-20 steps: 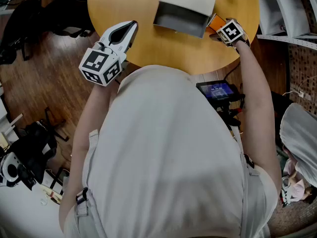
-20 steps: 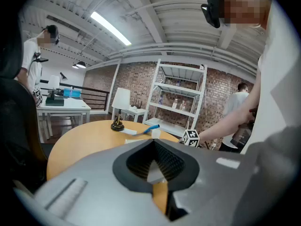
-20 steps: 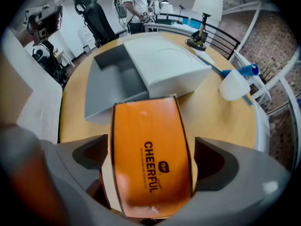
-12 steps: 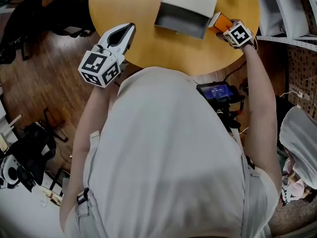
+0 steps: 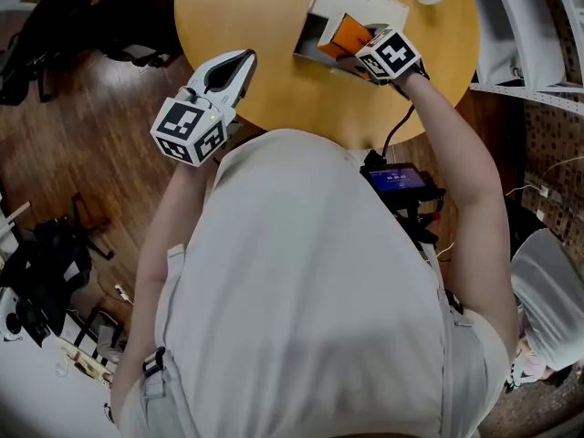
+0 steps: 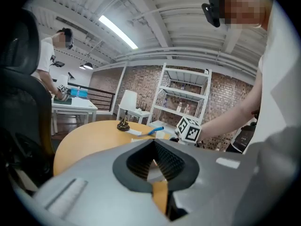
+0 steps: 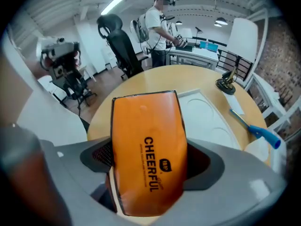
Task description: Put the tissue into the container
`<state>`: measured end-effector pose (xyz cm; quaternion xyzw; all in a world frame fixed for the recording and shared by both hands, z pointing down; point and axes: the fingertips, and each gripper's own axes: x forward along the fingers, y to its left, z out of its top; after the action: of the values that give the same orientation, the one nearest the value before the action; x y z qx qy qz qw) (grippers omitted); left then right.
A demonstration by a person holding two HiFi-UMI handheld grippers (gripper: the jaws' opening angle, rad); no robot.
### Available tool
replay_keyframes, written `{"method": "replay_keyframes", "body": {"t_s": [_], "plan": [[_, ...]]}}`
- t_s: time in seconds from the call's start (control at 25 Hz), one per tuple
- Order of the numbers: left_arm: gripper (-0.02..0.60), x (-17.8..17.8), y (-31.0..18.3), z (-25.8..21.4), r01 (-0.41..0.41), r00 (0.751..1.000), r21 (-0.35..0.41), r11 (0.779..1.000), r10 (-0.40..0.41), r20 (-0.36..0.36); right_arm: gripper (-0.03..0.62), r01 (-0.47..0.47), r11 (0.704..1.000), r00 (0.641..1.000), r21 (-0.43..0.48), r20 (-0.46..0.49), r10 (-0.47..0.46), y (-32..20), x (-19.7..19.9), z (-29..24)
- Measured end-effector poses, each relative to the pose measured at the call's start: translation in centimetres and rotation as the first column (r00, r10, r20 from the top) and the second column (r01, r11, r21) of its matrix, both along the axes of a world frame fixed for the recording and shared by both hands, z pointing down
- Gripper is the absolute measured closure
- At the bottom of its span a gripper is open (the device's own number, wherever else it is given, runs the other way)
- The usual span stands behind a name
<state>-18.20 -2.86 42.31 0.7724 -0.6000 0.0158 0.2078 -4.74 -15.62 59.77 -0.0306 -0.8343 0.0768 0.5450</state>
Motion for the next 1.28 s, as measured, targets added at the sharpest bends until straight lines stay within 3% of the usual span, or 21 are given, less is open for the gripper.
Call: {"method": "replay_keyframes", "body": {"t_s": [0.12, 0.24, 0.48, 0.56, 0.64, 0.76, 0.92, 1.0, 1.16, 1.28], "plan": [[0.581, -0.7, 2.3, -0.8, 0.050, 0.999, -0.009, 0.999, -0.050, 0.012, 0.174, 0.038, 0.991, 0.995, 0.125, -0.100, -0.026, -0.5, 0.7, 2.0], [0.581, -1.6, 4.2, -0.7, 0.093, 0.996, -0.027, 0.995, -0.092, 0.010, 0.149, 0.078, 0.981, 0.991, 0.177, -0.124, -0.056, -0.7, 1.0, 2.4], [0.581, -1.9, 2.6, 0.3, 0.058, 0.998, -0.022, 0.998, -0.058, -0.011, 0.143, 0.022, 0.984, 1.000, 0.175, 0.008, -0.024, -1.6, -0.3, -0.4], [0.581, -1.5, 1.1, 0.2, 0.019, 1.000, -0.006, 1.000, -0.019, -0.017, 0.241, -0.055, 0.989, 0.991, 0.139, 0.131, 0.037, -2.1, -0.9, -3.6], [0.581, -0.7, 0.0, -0.3, -0.030, 0.999, 0.012, 0.999, 0.031, -0.019, 0.338, -0.151, 0.987, 0.949, 0.056, 0.286, 0.129, -1.8, -0.9, -8.1], [0.581, 1.7, -0.4, -1.9, -0.103, 0.995, 0.039, 0.994, 0.103, -0.011, 0.425, -0.230, 0.971, 0.835, -0.071, 0.498, 0.234, 0.0, 0.6, -16.0], [0.581, 5.3, -1.5, -5.0, -0.199, 0.980, 0.075, 0.977, 0.199, 0.010, 0.535, -0.260, 0.960, 0.677, -0.106, 0.689, 0.259, 2.5, 4.0, -24.8], [0.581, 6.6, -2.6, -5.5, -0.246, 0.969, 0.087, 0.965, 0.245, 0.018, 0.595, -0.263, 0.959, 0.620, -0.108, 0.742, 0.253, 3.7, 5.3, -26.8], [0.581, 8.4, -4.8, -4.7, -0.295, 0.956, 0.085, 0.952, 0.294, 0.021, 0.595, -0.253, 0.967, 0.620, -0.043, 0.760, 0.196, 4.9, 7.0, -26.2], [0.581, 9.0, -5.8, -4.3, -0.319, 0.948, 0.079, 0.944, 0.319, 0.019, 0.595, -0.266, 0.963, 0.601, -0.043, 0.774, 0.200, 5.0, 7.7, -25.9]]}}
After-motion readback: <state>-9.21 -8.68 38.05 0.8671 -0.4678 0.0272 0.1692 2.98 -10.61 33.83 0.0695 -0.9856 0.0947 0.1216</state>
